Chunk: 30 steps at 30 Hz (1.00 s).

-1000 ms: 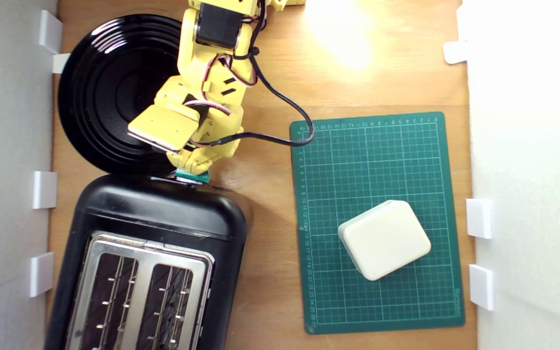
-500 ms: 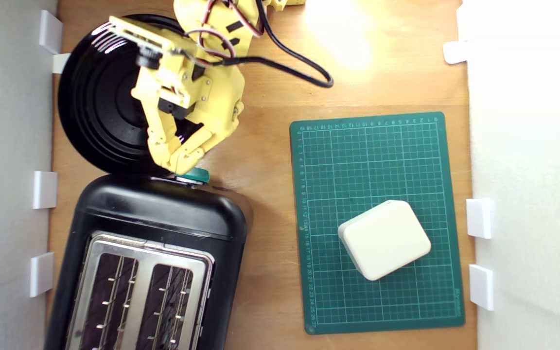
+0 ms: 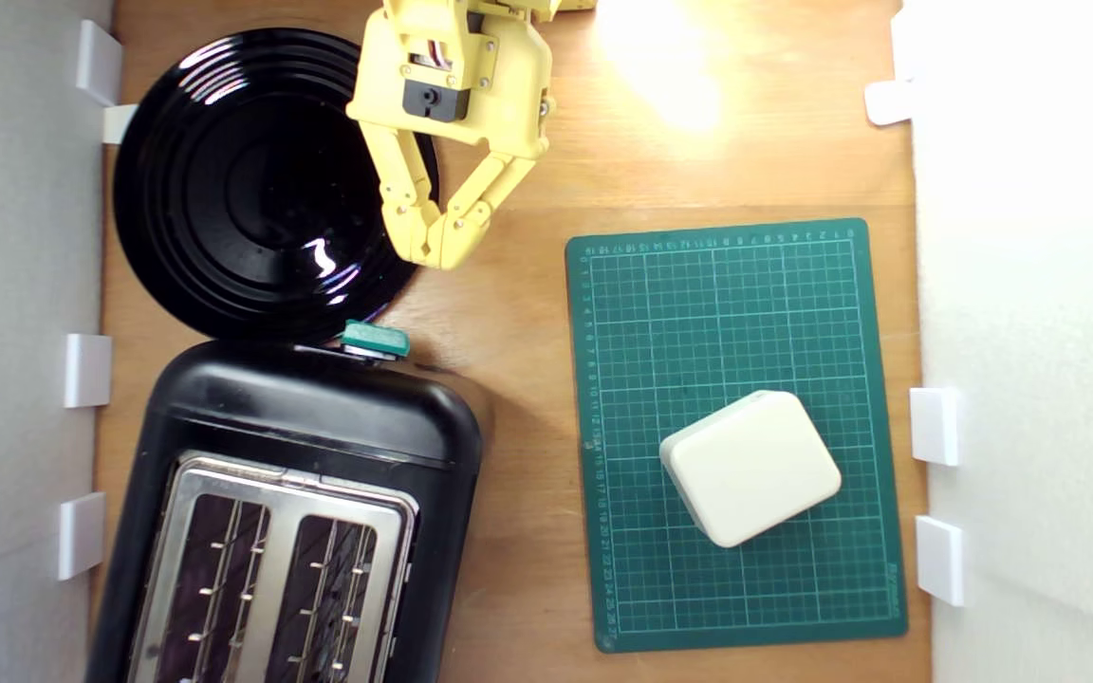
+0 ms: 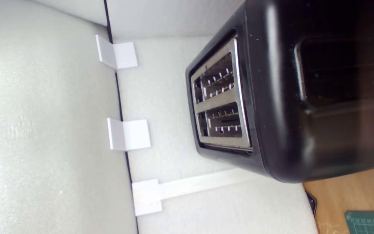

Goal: Start toaster

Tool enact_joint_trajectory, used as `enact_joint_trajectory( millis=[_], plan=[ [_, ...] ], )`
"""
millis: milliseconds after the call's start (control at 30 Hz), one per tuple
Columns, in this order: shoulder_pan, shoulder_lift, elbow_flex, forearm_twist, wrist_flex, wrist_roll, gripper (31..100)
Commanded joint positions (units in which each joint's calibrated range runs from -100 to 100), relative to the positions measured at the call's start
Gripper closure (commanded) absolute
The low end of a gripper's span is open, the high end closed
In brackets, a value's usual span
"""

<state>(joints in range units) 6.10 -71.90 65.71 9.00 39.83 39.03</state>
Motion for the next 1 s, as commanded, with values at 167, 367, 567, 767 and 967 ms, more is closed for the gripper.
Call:
enact_joint_trajectory(
  millis=[167,367,567,767,967],
  plan=[
    [-0.70,-16.44,16.48,-9.10,-0.39,-0.31,98.9],
    [-0.70,-24.43,25.66,-13.04,-0.39,-1.67,98.9],
    [-1.81,-27.43,29.84,-13.22,-0.39,-5.29,98.9],
    [-3.24,-27.51,33.47,-12.47,0.56,-8.07,98.9],
    [-3.32,-27.51,33.56,-12.19,5.10,-10.53,98.9]
  ],
)
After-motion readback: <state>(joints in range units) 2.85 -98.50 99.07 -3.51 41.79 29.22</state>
